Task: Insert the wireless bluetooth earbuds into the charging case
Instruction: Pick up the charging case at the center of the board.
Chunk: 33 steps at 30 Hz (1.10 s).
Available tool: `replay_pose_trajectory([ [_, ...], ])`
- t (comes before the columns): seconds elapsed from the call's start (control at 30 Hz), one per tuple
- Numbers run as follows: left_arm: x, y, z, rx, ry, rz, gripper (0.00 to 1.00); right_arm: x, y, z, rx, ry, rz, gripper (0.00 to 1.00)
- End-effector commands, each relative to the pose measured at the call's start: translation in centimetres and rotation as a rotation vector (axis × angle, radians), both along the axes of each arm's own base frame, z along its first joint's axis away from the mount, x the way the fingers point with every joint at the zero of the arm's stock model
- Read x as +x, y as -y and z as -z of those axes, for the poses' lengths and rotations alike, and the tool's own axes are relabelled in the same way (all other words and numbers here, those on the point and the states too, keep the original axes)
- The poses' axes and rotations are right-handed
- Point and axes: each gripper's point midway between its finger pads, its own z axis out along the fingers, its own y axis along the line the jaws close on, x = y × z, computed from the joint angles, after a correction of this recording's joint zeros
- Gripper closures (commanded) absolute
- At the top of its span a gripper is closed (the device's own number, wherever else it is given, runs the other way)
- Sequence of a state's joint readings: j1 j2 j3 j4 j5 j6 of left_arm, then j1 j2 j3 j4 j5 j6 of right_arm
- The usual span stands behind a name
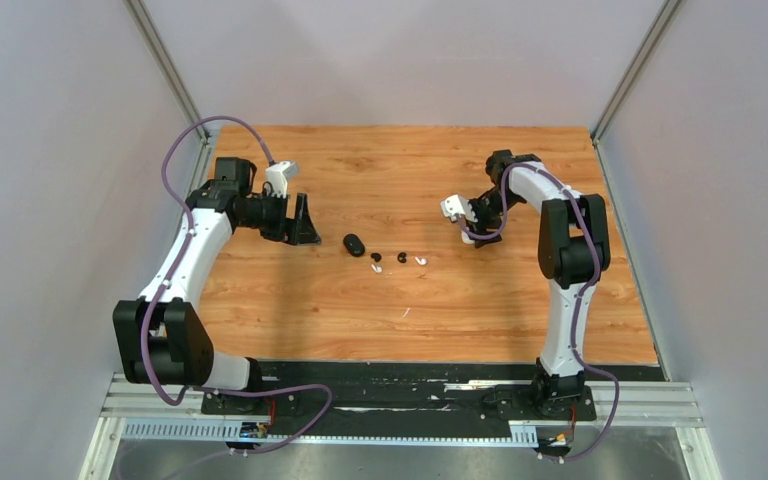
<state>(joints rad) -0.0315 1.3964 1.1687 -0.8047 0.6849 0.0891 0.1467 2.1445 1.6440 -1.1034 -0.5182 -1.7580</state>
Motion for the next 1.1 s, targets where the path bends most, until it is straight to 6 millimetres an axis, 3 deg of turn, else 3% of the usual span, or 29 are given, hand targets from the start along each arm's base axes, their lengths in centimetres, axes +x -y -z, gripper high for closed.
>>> replay_pose_trajectory([
  [0.0, -0.4, 0.6, -1.3, -0.034, 0.031, 0.010, 0.11, 0.6, 0.0, -0.5, -0.001, 0.002, 0.015, 0.39],
  [0.37, 0.2, 0.9, -1.2, -0.064, 0.001, -0.039, 0.12, 1.5, 0.6, -0.5, 0.032, -0.003, 0.208, 0.40],
  [0.57, 0.6, 1.3, -1.3, -0.089, -0.013, -0.049, 0.12, -0.1, 0.7, 0.3, 0.040, -0.014, 0.239, 0.55],
  [0.67, 0.9, 1.6, -1.4, -0.100, -0.010, -0.040, 0.12, -0.3, -0.1, -1.0, 0.091, 0.000, 0.264, 0.63],
  [0.77, 1.1, 2.6, -1.9, -0.118, 0.005, -0.017, 0.12, 0.4, -2.1, -4.9, 0.202, 0.056, 0.311, 0.69],
  [0.87, 1.8, 3.9, -3.3, -0.132, 0.056, 0.018, 0.12, 1.0, -4.9, -11.1, 0.355, 0.166, 0.354, 0.73],
  [0.93, 2.5, 5.0, -4.6, -0.143, 0.093, 0.037, 0.13, 0.5, -6.8, -14.8, 0.437, 0.234, 0.367, 0.81],
  [1.07, 3.8, 8.1, -7.9, -0.202, 0.183, 0.085, 0.13, -1.8, -11.0, -21.5, 0.598, 0.358, 0.350, 0.81],
])
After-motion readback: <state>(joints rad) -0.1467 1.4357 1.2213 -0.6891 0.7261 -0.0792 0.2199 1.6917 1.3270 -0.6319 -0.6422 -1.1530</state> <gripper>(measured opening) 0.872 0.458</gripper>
